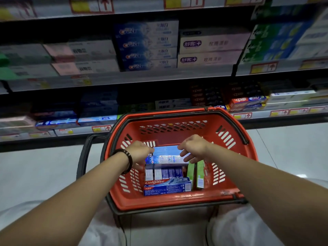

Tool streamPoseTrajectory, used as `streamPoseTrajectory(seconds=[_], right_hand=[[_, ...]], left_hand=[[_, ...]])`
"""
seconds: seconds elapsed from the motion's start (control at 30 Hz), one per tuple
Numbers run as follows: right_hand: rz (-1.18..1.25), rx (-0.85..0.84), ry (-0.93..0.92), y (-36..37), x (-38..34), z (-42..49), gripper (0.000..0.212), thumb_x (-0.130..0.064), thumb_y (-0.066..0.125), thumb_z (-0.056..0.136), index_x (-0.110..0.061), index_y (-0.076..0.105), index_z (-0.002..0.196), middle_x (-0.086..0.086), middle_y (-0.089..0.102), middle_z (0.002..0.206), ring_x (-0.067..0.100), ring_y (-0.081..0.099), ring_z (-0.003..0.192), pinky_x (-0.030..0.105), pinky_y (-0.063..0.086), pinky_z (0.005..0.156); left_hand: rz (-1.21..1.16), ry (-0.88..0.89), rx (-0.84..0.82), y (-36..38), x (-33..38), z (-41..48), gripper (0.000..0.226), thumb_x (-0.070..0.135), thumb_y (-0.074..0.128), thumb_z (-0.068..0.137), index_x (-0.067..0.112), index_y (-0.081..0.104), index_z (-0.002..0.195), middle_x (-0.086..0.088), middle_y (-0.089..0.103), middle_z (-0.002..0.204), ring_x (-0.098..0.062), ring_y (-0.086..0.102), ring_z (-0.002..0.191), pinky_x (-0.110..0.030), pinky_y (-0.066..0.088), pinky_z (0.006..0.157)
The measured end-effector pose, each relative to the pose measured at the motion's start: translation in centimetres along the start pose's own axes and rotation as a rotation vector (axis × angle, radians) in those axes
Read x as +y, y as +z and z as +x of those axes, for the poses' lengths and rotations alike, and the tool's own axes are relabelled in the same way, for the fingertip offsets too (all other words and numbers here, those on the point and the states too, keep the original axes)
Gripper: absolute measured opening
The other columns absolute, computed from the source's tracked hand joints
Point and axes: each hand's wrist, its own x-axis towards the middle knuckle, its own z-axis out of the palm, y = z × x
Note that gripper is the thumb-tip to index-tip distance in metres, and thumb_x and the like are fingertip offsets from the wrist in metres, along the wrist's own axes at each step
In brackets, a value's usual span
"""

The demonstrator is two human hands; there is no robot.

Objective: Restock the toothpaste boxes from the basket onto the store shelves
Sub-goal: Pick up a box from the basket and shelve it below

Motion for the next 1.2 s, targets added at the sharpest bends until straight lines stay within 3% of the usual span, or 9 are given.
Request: streamPoseTrajectory(seconds=[0.17,0.27,0.43,0.63,0.73,0.83,0.93,1.07,1.2], right_hand=[[0.005,0.067,0.110,0.9,2.4,2.2,0.032,-0.024,0.061,0.105,-0.002,0.063,0.128,0.016,0.072,0.105,0.029,0.072,0.079,0.033,0.054,0.065],[0.000,0.017,0.200,2.2,4.7,3.2,0.033,-0.026,0.063,0.103,-0.004,0.061,0.127,0.022,0.072,0.118,0.031,0.073,0.086,0.036,0.056,0.072],[0.025,0.008,0.292,3.2,6.6,3.7,0.048,-0.024,0.064,0.100,-0.009,0.051,0.144,0.018,0.061,0.127,0.036,0.067,0.109,0.040,0.057,0.071],[0.072,0.014,0.383,3.3,7.4,4.0,0.043,-0.020,0.054,0.104,-0.012,0.047,0.145,0.025,0.049,0.152,0.040,0.059,0.130,0.047,0.057,0.094],[0.068,-0.005,0.407,3.5,8.1,4.4,0.051,-0.018,0.052,0.104,-0.009,0.041,0.154,0.027,0.047,0.150,0.044,0.053,0.134,0.051,0.052,0.104],[0.080,-0.026,0.429,4.0,8.8,4.6,0.052,-0.017,0.050,0.103,-0.007,0.039,0.154,0.027,0.051,0.141,0.042,0.056,0.126,0.053,0.048,0.111],[0.102,-0.077,0.425,4.4,8.6,4.4,0.041,-0.011,0.049,0.103,-0.005,0.044,0.143,0.017,0.054,0.102,0.030,0.056,0.086,0.049,0.049,0.109],[0.114,-0.083,0.411,4.4,8.5,4.3,0.048,-0.010,0.053,0.103,-0.007,0.039,0.149,0.028,0.048,0.139,0.040,0.053,0.121,0.049,0.046,0.104],[0.164,-0.104,0.427,4.3,8.3,3.9,0.045,-0.012,0.052,0.103,-0.008,0.040,0.147,0.028,0.051,0.132,0.037,0.055,0.113,0.048,0.044,0.106]], left_hand=[[-0.016,-0.119,0.018,1.7,-2.7,2.6,0.031,0.030,0.066,0.095,0.009,0.067,0.118,-0.007,0.065,0.102,-0.025,0.062,0.088,-0.041,0.060,0.085],[-0.043,-0.249,-0.066,3.2,-4.8,4.0,0.067,0.047,0.076,0.078,0.013,0.058,0.132,-0.007,0.062,0.127,-0.032,0.062,0.110,-0.047,0.057,0.093],[-0.096,-0.359,-0.086,4.8,-6.6,4.4,0.068,0.044,0.065,0.098,0.017,0.039,0.153,-0.012,0.038,0.161,-0.041,0.044,0.140,-0.051,0.052,0.087],[-0.175,-0.423,-0.088,5.3,-8.5,5.9,0.064,0.052,0.064,0.093,0.021,0.048,0.146,-0.009,0.047,0.152,-0.035,0.051,0.129,-0.052,0.054,0.094],[-0.229,-0.438,-0.114,5.3,-9.4,7.4,0.085,0.063,0.073,0.075,0.026,0.047,0.146,-0.007,0.044,0.156,-0.035,0.049,0.134,-0.056,0.055,0.096],[-0.271,-0.445,-0.122,5.7,-8.8,6.5,0.078,0.058,0.068,0.085,0.024,0.043,0.151,-0.008,0.041,0.158,-0.036,0.045,0.139,-0.060,0.050,0.104],[-0.289,-0.440,-0.149,5.9,-8.2,5.8,0.077,0.057,0.067,0.089,0.024,0.040,0.153,-0.008,0.042,0.158,-0.036,0.043,0.142,-0.050,0.048,0.102],[-0.261,-0.441,-0.160,6.0,-9.6,7.7,0.083,0.063,0.070,0.074,0.026,0.047,0.145,-0.007,0.051,0.150,-0.037,0.053,0.132,-0.060,0.052,0.099],[-0.302,-0.465,-0.149,6.1,-8.8,7.1,0.066,0.055,0.071,0.084,0.022,0.049,0.136,-0.005,0.052,0.136,-0.037,0.053,0.130,-0.061,0.050,0.102]])
